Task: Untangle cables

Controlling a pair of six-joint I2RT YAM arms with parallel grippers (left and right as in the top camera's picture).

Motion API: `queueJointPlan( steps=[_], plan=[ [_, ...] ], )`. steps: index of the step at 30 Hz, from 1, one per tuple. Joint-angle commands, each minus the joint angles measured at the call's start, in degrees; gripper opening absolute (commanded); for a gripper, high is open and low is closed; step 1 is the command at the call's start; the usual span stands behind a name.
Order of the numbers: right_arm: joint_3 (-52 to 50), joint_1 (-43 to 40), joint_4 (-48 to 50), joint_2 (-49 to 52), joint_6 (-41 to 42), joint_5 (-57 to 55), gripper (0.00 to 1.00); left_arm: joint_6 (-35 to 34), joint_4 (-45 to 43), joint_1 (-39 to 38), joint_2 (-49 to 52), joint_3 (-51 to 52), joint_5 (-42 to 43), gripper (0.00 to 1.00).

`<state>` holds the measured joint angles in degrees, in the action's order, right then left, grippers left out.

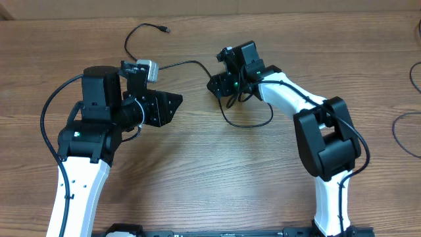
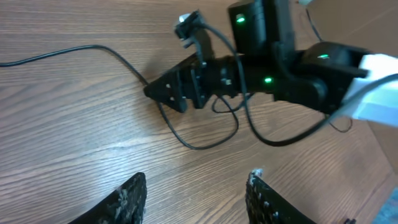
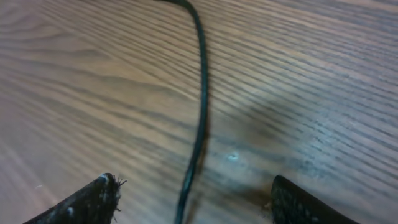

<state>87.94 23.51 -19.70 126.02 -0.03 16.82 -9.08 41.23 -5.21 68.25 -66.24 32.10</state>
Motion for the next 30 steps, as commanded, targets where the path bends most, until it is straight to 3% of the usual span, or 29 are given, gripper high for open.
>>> queueJointPlan(
  steps=[1, 4, 6, 7, 8, 9, 11, 13, 15, 17, 23, 30],
  plan=[
    [-0.31, 0.13, 1.7, 3.17, -0.26, -1.77, 0.74, -0.17, -0.26, 0.31, -0.92, 0.17, 2.12, 0.51],
    [-0.31, 0.31, 2.36, 4.2, -0.26, -1.79, 0.63, -0.2, -1.03, 0.31, -0.92, 0.17, 2.49, 0.52],
    [-0.31, 0.74, 2.51, 4.81, -0.22, -1.79, 0.62, -0.42, -1.7, 0.31, -0.92, 0.17, 2.51, 0.52],
    [-0.31, 0.98, 2.49, 5.14, -0.22, -1.79, 0.54, -0.44, -2.08, 0.28, -0.92, 0.17, 2.51, 0.51],
    [-0.31, 1.29, 2.49, 5.44, 0.04, -1.81, 0.35, -0.76, -2.47, 0.28, -0.92, 0.17, 2.49, 0.52],
    [-0.31, 1.57, 2.49, 5.7, 0.35, -1.79, 0.22, -1.01, -2.67, 0.28, -0.92, 0.17, 2.51, 0.52],
    [-0.31, 2.12, 2.45, 5.92, 1.55, -1.81, 0.24, -1.49, -3.08, 0.28, -0.92, 0.17, 2.54, 0.52],
    [-0.31, 2.8, 2.45, 5.92, 1.95, -1.81, 0.4, -1.49, -3.17, 0.26, -0.92, 0.17, 2.54, 0.52],
    [-0.31, 3.91, 2.23, 5.92, 1.99, -2.51, 0.42, -1.46, -3.17, 0.28, -0.92, 0.17, 2.99, 0.52],
    [-0.31, 5.46, 1.29, 5.92, 2.14, -5.86, 0.37, -1.46, -3.19, 0.28, -0.92, 0.17, 3.76, 0.52],
    [-0.31, 9.07, -0.52, 5.92, 1.46, -13.75, 0.08, -1.49, -3.1, 0.28, -0.92, 0.17, 4.02, 0.52],
    [5.49, 7.15, -2.99, 4.39, 1.51, -13.55, 0.04, -1.2, -2.99, 0.28, -0.92, 0.17, 5.11, 0.52]
  ],
)
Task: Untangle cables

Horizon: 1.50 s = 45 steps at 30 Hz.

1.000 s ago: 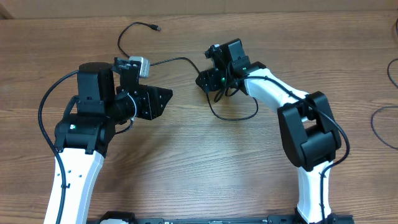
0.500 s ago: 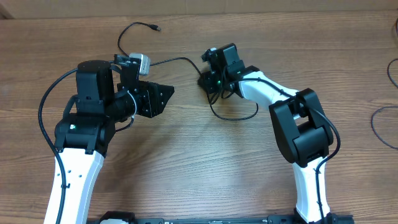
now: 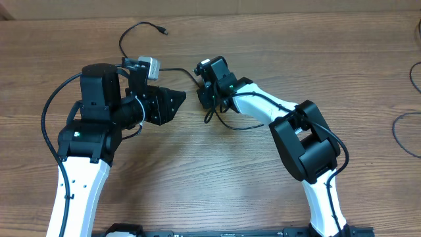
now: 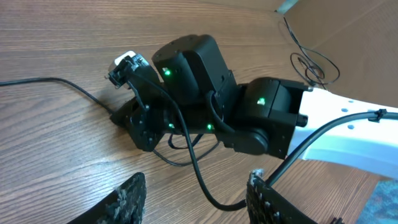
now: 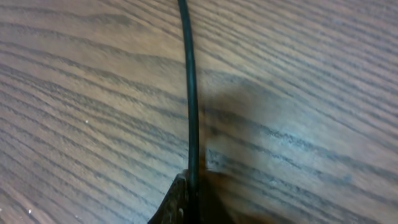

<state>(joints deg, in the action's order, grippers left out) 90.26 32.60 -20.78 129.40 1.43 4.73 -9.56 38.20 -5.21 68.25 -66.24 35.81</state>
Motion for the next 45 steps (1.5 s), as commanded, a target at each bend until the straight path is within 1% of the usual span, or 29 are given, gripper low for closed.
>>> queueJointPlan(
  steps=[1, 5, 13, 17, 19, 22, 29, 33, 34, 35, 36, 40, 42, 45],
  plan=[
    [4.98, -2.75, -2.69, 0.35, 0.04, -1.44, 0.04, -0.72, 0.07, 0.28, -0.92, 0.17, 1.25, 0.52],
    [13.94, -6.54, -6.91, -2.45, 0.02, -1.46, 0.04, -0.74, -0.15, 0.31, -0.92, 0.17, 1.27, 0.52],
    [44.17, -17.31, -20.48, -4.72, 0.04, -1.73, 0.04, -0.81, -0.28, 0.28, -0.92, 0.17, 1.36, 0.52],
    [57.31, -26.36, -25.22, -4.72, 0.09, -1.73, 0.04, -0.79, 0.52, 0.28, -0.92, 0.17, 1.36, 0.52],
    [60.57, -31.12, -26.64, -4.72, 0.26, -1.73, 0.04, -0.81, 0.57, 0.28, -0.92, 0.17, 1.38, 0.52],
    [62.47, -38.8, -28.63, -4.72, 1.88, -1.68, 0.04, -1.29, 0.48, 0.28, -0.92, 0.17, 1.75, 0.52],
    [62.42, -55.54, -30.34, -4.68, 1.99, -1.7, 0.04, -2.95, 0.48, 0.11, -0.92, 0.17, 1.77, 0.52],
    [62.4, -63.21, -30.6, -4.68, 2.32, -1.09, 0.04, -3.41, -0.22, -1.29, -0.9, 0.17, 1.75, 0.52],
    [62.34, -64.94, -30.58, -4.68, 3.08, -0.28, 0.12, -3.54, -0.66, -1.75, -0.9, 0.17, 1.73, 0.52],
    [62.34, -66.05, -30.58, -4.68, 3.3, 0.35, 0.33, -3.91, -0.94, -2.14, -0.87, 0.17, 1.7, 0.52],
    [62.34, -68.43, -30.62, -4.68, 3.56, 2.69, 1.0, -4.48, -1.81, -3.06, -0.87, 0.17, 1.73, 0.52],
    [62.36, -71.06, -31.56, -4.7, 8.02, 4.46, 1.0, -4.98, -3.37, -4.52, -0.87, 0.17, 1.77, 0.52],
    [62.4, -71.3, -33.03, -4.79, 7.96, 4.13, 1.0, -5.57, -3.54, -4.96, -0.9, 0.17, 1.79, 0.52],
    [62.4, -71.3, -35.1, -4.98, 8.0, 4.37, 1.0, -5.7, -3.52, -5.03, -0.9, 0.17, 4.31, 0.52]
  ],
)
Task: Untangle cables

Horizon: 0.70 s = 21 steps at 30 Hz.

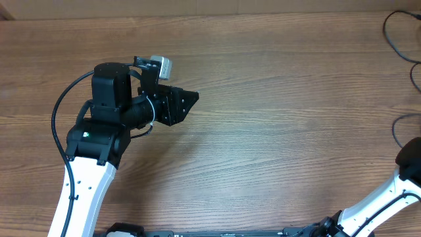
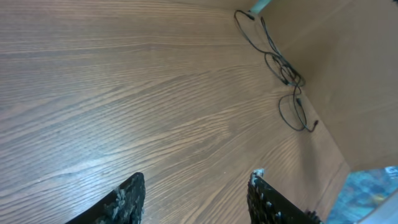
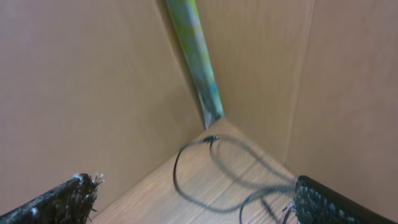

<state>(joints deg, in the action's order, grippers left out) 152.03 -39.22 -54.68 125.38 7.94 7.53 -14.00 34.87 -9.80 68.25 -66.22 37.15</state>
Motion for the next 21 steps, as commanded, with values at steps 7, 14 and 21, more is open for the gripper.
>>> queueJointPlan(
  steps=[7, 14, 21],
  plan=[
    [0.63, 1.77, -4.2, -3.78, 1.46, 4.15, 1.0, 1.29, 0.96, -0.42, -1.62, 0.15, 4.28, 0.5],
    [0.63, 2.32, -2.58, -10.58, 1.75, 14.38, 1.0, 2.47, 1.68, -0.35, -10.16, 0.04, 0.98, 0.5],
    [0.63, 2.54, -1.55, -18.67, 4.57, 24.5, 1.0, 2.45, 7.52, -0.35, -25.31, 0.04, -10.78, 0.56]
  ],
)
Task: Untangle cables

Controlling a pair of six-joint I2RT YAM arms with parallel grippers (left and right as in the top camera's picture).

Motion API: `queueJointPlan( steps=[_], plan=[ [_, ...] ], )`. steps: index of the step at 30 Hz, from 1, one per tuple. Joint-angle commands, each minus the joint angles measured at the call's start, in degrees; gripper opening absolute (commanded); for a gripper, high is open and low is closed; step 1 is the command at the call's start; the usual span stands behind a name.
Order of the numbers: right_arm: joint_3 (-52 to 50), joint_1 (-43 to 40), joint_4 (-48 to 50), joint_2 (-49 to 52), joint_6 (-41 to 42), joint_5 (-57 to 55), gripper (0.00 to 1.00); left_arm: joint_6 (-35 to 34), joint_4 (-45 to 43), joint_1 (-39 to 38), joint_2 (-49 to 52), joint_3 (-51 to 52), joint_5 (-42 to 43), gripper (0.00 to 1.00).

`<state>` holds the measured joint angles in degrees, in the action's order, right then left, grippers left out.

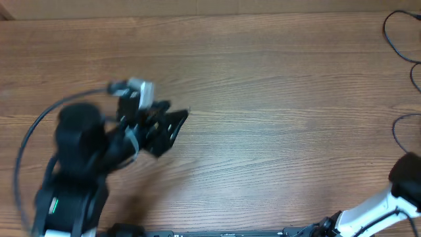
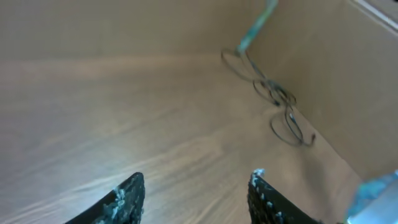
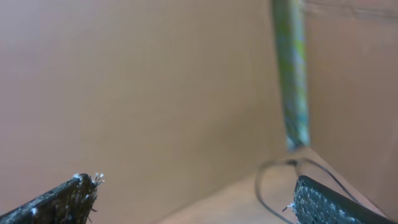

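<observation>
Thin black cables lie at the table's far right edge, one loop (image 1: 388,31) in the back corner and another (image 1: 396,129) further forward. In the left wrist view the same cables (image 2: 273,92) curl in the distant corner by the cardboard wall. My left gripper (image 1: 174,122) is blurred over the left half of the table; its jaws (image 2: 196,182) stand open and hold nothing. My right gripper (image 3: 193,182) is open too, facing the wall corner, with a cable loop (image 3: 260,185) beside its right finger. Overhead shows only the right arm's lower part (image 1: 406,176).
Cardboard walls (image 3: 155,81) close the table at the back and right. A green-teal strip (image 3: 291,74) runs down the wall corner. Bare wood tabletop (image 1: 263,99) stretches between my left gripper and the cables.
My left arm has drawn back toward the front left and shows blurred. The right wrist view has shifted, so the cable loop sits lower right and more wall shows. Both grippers stay open.
First my right gripper was open over a black cable mid-table, the left open nearby. Then the right was shut on that cable beside the left gripper. Later the cable was gone from mid-table, cables lay at the right edge, and the right was open there.
</observation>
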<state>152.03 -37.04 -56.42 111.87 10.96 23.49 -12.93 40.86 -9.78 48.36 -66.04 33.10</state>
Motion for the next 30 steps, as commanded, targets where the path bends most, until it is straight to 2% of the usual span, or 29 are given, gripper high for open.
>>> queueJointPlan(
  steps=[1, 6, 12, 16, 21, 25, 30],
  plan=[
    [0.63, 0.39, 0.02, -6.4, 2.25, 10.45, 1.0, 1.36, 2.32, -0.37, -7.13, -0.13, -7.91, 0.57],
    [0.63, 3.15, -2.6, -13.07, 2.99, 10.97, 1.0, 1.4, 3.34, -0.37, -13.22, -0.22, -11.37, 0.62],
    [0.63, 8.37, -9.18, -22.49, 2.49, 5.46, 1.0, 2.27, 4.11, -0.37, -14.27, -0.72, -12.74, 0.63],
    [0.63, 11.06, -17.18, -27.26, -2.34, 5.27, 1.0, 3.89, 4.46, -0.37, -14.27, -0.72, -12.98, 0.63],
    [0.61, 14.95, -31.1, -30.45, -11.04, 5.27, 1.0, 3.91, 4.39, -0.37, -14.25, -0.72, -20.15, 0.64],
    [0.61, 18.43, -39.74, -31.1, -12.24, 5.29, 1.0, 3.93, 4.52, -0.37, -13.97, -0.72, -23.34, 0.64],
    [-4.22, 22.23, -40.61, -33.31, -13.86, 4.35, 1.0, 3.65, 5.68, -0.37, -12.85, -0.72, -24.52, 0.64]
  ],
)
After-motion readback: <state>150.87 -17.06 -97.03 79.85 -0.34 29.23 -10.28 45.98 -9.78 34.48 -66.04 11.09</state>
